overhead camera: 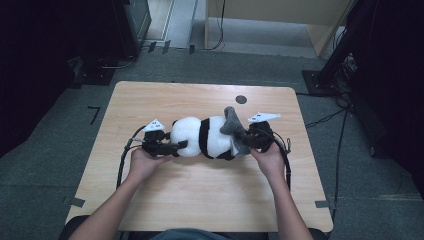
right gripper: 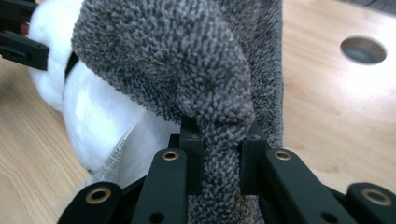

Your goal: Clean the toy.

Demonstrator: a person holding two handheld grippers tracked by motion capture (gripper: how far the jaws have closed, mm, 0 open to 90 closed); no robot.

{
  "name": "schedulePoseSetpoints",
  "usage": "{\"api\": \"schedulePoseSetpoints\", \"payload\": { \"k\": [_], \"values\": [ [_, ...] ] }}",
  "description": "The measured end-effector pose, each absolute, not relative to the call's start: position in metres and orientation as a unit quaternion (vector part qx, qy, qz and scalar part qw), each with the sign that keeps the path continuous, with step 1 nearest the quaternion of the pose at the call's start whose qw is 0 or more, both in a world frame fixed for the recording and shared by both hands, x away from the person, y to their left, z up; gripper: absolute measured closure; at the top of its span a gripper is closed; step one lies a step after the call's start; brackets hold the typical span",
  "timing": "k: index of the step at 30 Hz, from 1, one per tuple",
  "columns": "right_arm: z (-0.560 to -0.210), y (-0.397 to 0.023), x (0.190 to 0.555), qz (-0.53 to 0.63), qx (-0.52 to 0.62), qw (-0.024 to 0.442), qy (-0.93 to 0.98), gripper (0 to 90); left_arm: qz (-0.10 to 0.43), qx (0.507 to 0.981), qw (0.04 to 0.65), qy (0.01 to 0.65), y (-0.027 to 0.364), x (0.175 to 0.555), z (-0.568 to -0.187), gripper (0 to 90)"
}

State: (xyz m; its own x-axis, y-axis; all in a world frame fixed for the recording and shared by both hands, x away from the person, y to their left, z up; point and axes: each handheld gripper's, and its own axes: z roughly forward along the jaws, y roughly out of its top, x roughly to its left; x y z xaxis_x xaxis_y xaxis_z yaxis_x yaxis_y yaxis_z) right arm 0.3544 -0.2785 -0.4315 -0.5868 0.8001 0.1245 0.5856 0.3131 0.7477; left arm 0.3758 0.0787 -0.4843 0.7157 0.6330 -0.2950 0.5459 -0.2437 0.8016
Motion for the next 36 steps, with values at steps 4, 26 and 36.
{"api": "schedulePoseSetpoints", "payload": {
  "k": [4, 26, 36],
  "values": [
    [-0.443, -0.282, 0.356, 0.389, 0.445, 0.119, 0.797, 77.7, 0.043, 0.786, 0.489, 0.376, 0.079, 0.376, -0.484, 30.5],
    [-0.446, -0.314, 0.361, 0.385, 0.504, 0.102, 0.767, 77.7, 0.042, 0.787, 0.484, 0.38, 0.08, 0.373, -0.484, 30.8],
    [-0.399, -0.29, 0.361, 0.45, 0.449, 0.138, 0.759, 76.9, 0.045, 0.783, 0.488, 0.383, 0.079, 0.372, -0.484, 31.4]
  ]
}}
